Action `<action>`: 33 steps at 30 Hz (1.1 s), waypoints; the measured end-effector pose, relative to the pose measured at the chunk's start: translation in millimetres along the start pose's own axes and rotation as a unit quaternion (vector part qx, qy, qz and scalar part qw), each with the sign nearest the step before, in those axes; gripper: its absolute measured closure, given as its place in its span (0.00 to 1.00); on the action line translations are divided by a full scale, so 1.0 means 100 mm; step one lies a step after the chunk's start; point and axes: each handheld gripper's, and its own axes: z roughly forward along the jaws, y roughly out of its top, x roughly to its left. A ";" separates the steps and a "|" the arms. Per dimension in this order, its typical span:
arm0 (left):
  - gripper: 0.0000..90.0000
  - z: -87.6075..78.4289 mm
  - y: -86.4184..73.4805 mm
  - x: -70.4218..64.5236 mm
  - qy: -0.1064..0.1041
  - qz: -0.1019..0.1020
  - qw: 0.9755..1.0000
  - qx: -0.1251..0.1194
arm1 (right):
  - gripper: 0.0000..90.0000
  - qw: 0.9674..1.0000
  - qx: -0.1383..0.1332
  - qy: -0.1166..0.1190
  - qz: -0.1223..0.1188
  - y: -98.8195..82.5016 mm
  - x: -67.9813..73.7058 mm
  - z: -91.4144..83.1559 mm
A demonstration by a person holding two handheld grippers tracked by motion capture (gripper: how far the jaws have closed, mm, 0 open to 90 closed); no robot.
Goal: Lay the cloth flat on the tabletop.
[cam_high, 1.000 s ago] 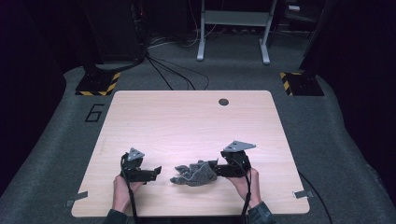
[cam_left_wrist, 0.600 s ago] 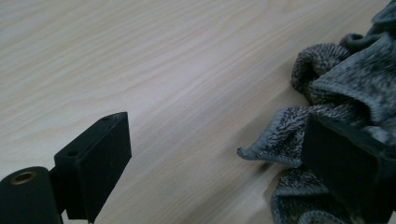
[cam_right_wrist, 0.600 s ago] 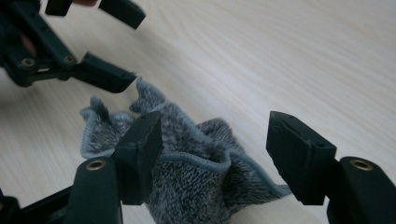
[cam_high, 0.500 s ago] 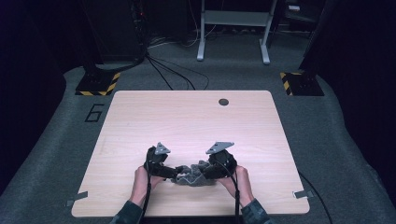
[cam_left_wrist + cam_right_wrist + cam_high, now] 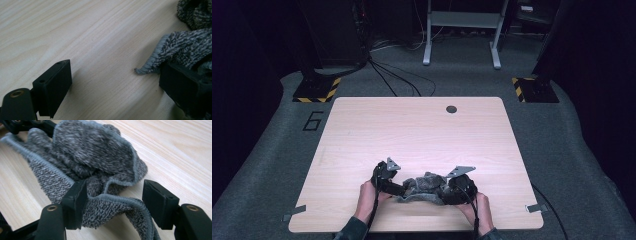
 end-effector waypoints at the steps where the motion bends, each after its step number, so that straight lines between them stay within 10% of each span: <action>1: 0.14 -0.01 0.00 0.00 -0.009 -0.001 1.000 -0.005 | 0.40 1.000 -0.004 -0.001 0.002 -0.01 -0.02 -0.01; 13: 0.30 -0.08 0.02 -0.04 -0.070 0.019 0.997 -0.016 | 0.45 1.000 -0.021 0.003 0.009 0.17 -0.30 0.00; 21: 0.72 -0.07 0.02 -0.11 -0.109 0.045 0.993 -0.009 | 0.73 1.000 0.009 0.003 -0.004 0.21 -0.31 0.22; 33: 0.97 -0.10 -0.01 -0.13 -0.101 0.035 0.994 -0.029 | 0.96 1.000 -0.028 -0.003 0.005 0.16 -0.35 0.09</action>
